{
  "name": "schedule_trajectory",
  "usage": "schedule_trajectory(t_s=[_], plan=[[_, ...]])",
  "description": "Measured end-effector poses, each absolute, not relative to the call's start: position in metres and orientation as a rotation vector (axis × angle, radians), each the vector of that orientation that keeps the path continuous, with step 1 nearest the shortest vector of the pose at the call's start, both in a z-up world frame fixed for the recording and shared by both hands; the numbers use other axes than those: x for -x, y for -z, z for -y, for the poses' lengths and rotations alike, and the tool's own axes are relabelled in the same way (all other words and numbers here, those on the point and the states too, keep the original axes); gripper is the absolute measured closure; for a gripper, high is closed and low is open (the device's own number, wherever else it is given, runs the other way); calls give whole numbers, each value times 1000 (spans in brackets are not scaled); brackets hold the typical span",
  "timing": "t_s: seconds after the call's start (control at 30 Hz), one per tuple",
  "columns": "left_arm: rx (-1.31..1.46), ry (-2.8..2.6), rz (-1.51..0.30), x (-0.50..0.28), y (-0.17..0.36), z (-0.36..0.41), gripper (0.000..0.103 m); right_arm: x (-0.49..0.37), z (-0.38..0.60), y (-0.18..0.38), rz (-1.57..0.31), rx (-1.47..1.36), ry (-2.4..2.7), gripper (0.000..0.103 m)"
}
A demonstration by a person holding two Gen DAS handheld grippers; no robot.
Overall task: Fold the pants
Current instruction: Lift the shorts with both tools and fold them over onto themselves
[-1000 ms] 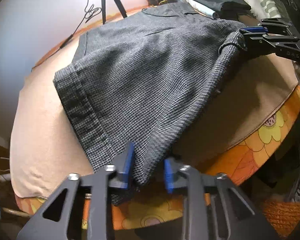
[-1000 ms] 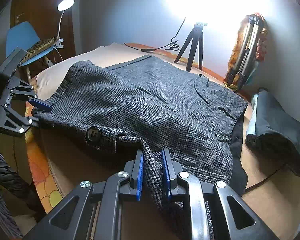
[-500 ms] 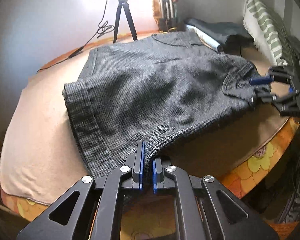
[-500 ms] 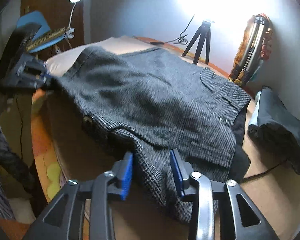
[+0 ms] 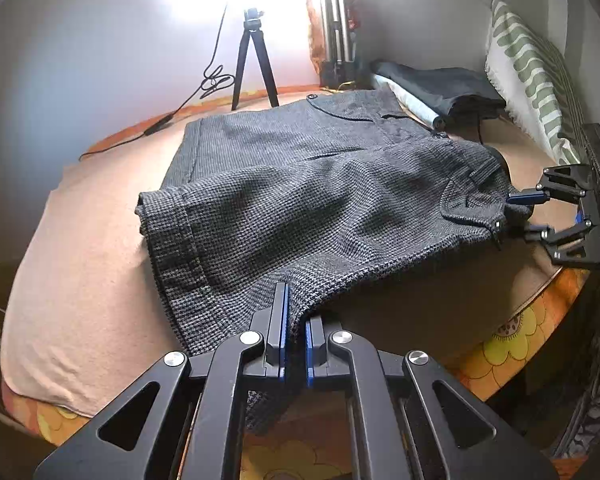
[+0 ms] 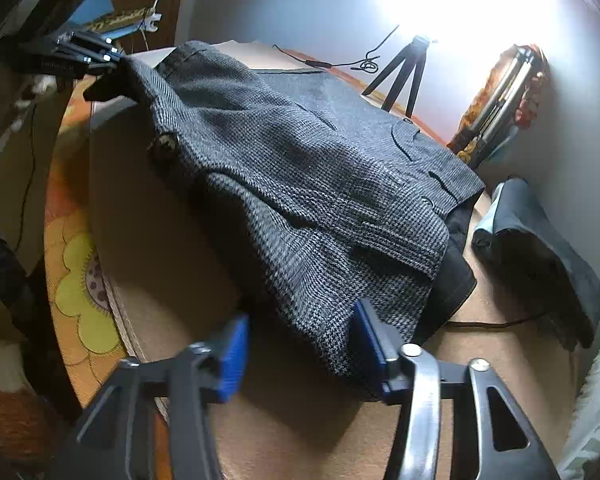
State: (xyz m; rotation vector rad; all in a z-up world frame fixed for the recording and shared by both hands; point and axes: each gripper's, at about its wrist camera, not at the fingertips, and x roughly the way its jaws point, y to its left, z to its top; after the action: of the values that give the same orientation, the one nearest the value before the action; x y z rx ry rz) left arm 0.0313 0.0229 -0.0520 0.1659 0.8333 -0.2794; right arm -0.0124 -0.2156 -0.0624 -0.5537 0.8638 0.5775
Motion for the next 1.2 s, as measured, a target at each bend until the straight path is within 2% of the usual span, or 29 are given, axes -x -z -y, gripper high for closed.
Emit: schedule_trajectory(t_s=[0.03, 0.1, 0.23, 0.67, 1.2], plan=[[-164, 278, -831, -31, 51, -23, 98, 12, 215, 62, -862, 557, -573, 75], [-161, 276, -821, -28, 48, -24, 98, 12, 217, 57, -847, 564, -543, 85], [-168, 271, -785, -19, 39, -26, 98, 16, 224, 35, -789, 518, -520, 92], [-221, 266, -626, -26, -25, -23, 99, 21, 233, -30, -620, 425, -453, 94], [-402, 232, -587, -112, -60, -4, 99, -72, 238, -66, -572, 385, -359, 94]])
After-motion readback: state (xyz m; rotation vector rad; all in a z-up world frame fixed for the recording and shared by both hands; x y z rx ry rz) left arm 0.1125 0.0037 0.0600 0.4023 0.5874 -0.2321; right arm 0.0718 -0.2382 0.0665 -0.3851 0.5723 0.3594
